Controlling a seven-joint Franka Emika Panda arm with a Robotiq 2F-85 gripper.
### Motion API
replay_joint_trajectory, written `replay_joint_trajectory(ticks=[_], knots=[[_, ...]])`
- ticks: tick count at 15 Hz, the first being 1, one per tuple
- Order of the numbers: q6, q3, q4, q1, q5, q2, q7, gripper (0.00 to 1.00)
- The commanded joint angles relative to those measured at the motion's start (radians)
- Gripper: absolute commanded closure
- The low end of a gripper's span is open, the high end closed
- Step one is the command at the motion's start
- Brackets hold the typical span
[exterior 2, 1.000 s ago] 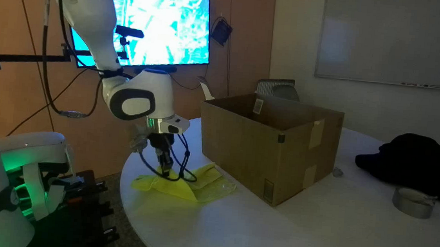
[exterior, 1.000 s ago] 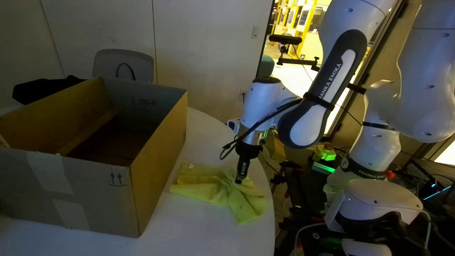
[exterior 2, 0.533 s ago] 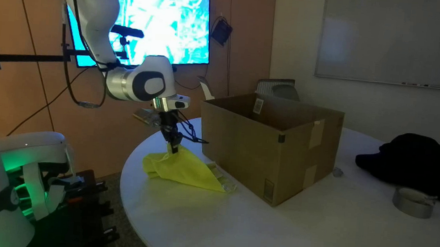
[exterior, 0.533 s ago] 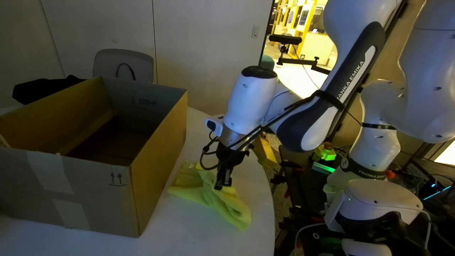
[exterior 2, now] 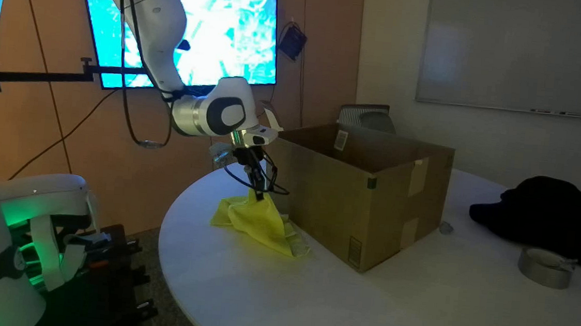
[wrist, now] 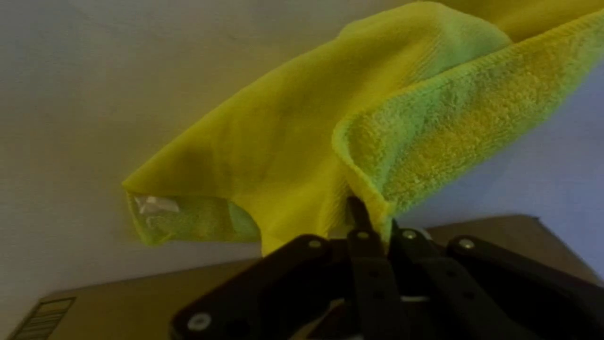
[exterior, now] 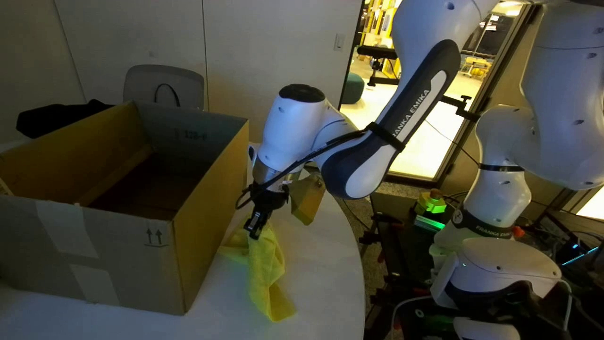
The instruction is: Put the marker on the yellow crop, wrap the marker up with the yellow cloth and put them in the box
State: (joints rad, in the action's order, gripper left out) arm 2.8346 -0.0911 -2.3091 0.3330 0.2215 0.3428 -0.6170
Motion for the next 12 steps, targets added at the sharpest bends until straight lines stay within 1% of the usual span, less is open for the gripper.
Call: replay_joint_trajectory(ticks=[1,4,6,9,12], knots=[[0.011,-0.131,0.036,0.076,0.055,0.039,-0.204,0.97],[0.001,-0.220,0.033,0.115,0.097,0.056,-0.372,0.98],[-0.017,-0.263,0.036,0.135,0.122,0.068,-0.480,0.98],[-0.056,-0.281,0.042,0.137,0.137,0.091,-0.592,0.97],[-0.127,-0.260,0.048,0.113,0.122,0.104,-0.675,0.97]])
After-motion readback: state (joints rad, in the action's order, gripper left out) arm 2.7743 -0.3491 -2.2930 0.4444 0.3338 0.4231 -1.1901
